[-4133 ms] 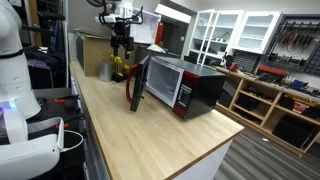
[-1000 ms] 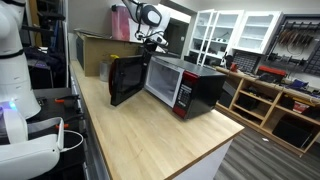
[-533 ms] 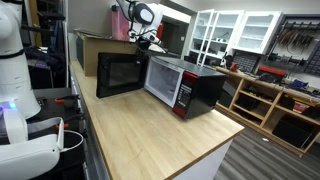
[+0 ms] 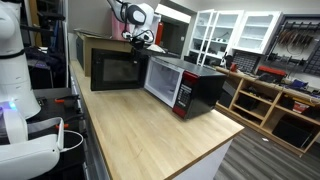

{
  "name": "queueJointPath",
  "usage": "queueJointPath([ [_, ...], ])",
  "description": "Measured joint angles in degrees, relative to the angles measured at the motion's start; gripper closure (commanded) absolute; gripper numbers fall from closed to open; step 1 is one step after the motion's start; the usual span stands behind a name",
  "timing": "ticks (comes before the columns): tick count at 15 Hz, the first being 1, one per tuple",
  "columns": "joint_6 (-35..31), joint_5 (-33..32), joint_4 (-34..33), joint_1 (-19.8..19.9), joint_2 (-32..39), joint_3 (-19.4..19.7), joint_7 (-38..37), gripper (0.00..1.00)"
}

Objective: Open the microwave.

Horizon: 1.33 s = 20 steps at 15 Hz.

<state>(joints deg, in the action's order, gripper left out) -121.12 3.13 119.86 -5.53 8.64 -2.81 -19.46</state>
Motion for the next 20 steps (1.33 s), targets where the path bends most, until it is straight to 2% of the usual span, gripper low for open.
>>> queueJointPath([
  [13, 0.14, -7.65, 4.77, -0.58, -10.73, -1.48, 2.61, 0.00],
  [20, 6.71, -12.23, 5.27, 2.17, -18.24, -0.41, 9.68, 0.00],
])
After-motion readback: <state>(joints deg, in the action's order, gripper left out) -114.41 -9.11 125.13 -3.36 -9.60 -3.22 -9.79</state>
